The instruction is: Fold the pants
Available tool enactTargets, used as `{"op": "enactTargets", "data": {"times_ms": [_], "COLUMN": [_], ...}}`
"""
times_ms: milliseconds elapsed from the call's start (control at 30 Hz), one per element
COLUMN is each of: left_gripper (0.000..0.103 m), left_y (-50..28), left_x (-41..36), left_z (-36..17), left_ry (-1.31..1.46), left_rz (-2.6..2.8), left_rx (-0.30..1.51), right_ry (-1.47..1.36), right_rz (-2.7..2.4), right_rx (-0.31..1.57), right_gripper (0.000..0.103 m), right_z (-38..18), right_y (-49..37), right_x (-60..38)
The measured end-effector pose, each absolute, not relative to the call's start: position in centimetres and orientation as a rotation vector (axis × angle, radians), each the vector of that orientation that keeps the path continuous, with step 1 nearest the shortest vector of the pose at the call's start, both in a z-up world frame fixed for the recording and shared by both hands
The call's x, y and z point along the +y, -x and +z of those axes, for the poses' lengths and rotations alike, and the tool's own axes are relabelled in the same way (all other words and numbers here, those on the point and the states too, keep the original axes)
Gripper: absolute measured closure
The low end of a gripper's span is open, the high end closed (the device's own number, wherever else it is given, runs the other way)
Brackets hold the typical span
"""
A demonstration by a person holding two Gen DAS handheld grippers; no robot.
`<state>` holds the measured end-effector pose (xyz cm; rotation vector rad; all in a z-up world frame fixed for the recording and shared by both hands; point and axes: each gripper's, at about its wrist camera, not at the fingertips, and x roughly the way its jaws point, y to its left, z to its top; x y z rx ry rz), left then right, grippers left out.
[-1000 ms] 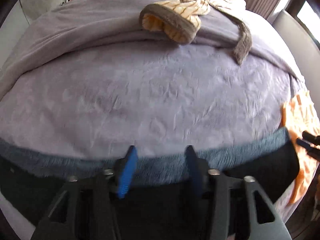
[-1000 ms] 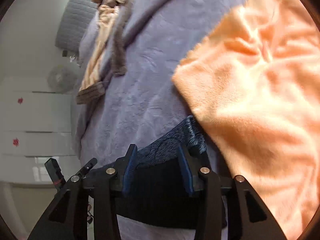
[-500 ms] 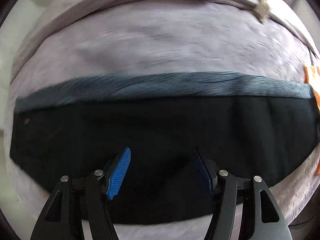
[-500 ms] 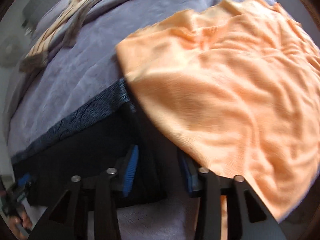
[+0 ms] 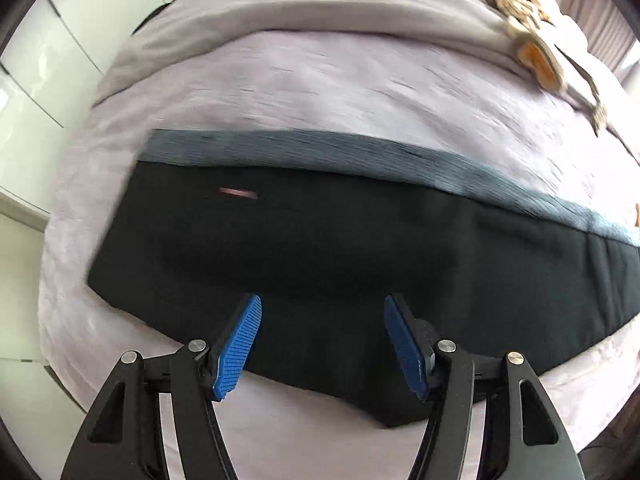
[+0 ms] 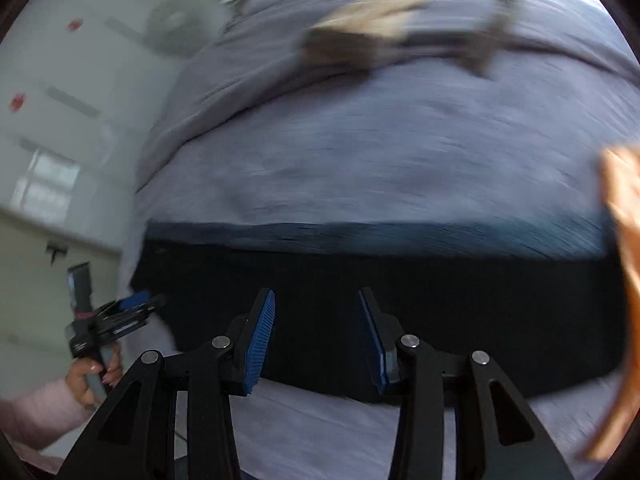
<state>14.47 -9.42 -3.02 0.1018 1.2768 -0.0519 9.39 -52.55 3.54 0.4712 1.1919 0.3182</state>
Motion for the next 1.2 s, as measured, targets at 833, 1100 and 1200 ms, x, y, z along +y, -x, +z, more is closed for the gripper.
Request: {"op": "enactTargets", "data": {"times_ms": [833,1100,1200], "left_gripper": [0.038,0.038,0.038], "left_y": [-15.0,-13.5,-14.1], "left_x": [8.8,11.2,11.1], "left_z": [-8.8,-8.1,-6.3], "left_ry": [0.094,0.061,0.037], "left_rz": [-0.033,0.024,0.010], "left_rx": [1.164,1.182,1.158], "right_ry": [0.144,0.217,0.208], "right_rz": [1.046,1.061,0.946], "right_rx": [1.514,1.448,1.494], "right_gripper": [0.094,0.094,0.092], "right_z": [-5.9,-5.9,-8.5], "right_y": [-33.2,-31.7,-33.1], "right_x": [0.1,4.0,4.1]}}
